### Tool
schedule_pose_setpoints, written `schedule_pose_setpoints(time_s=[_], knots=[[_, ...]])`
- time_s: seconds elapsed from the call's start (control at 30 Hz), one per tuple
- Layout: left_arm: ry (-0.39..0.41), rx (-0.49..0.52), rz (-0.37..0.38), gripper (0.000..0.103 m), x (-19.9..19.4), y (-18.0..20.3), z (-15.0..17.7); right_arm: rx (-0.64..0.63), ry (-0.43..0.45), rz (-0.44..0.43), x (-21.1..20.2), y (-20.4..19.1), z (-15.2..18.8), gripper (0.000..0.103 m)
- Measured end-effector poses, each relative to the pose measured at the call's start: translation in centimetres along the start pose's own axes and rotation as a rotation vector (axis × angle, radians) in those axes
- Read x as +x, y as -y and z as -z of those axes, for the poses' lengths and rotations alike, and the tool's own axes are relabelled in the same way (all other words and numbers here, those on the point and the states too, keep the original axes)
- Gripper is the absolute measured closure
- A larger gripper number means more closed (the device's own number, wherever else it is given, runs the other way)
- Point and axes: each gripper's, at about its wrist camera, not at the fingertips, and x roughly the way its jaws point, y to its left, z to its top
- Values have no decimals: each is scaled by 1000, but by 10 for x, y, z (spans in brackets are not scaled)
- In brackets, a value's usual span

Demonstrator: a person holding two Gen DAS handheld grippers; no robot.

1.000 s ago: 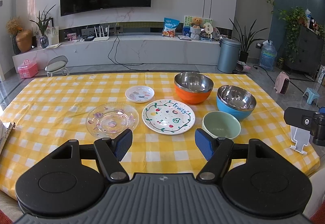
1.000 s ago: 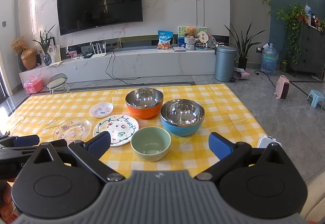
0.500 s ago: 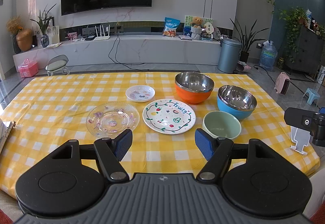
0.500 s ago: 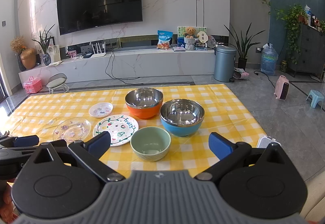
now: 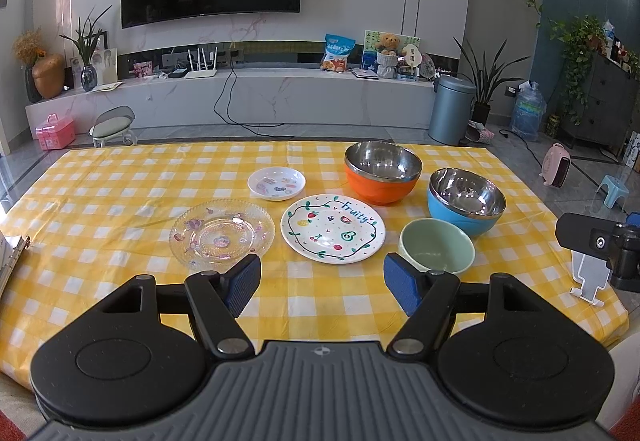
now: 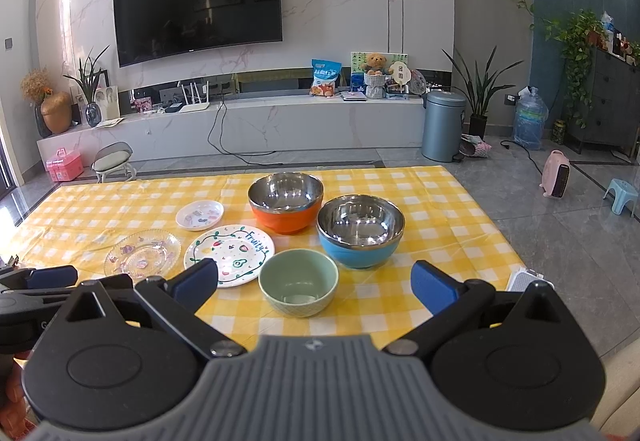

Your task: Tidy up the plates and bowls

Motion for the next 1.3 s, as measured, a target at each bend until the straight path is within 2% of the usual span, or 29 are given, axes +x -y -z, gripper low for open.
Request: schedule_pose_setpoints(time_s=[1.07, 1.3], knots=[[-3, -6, 1, 20, -3, 2, 2, -12, -11, 1, 5, -5, 0, 2], [-6, -11, 18, 20, -2, 1, 2, -7, -42, -26, 17, -12, -2, 2]])
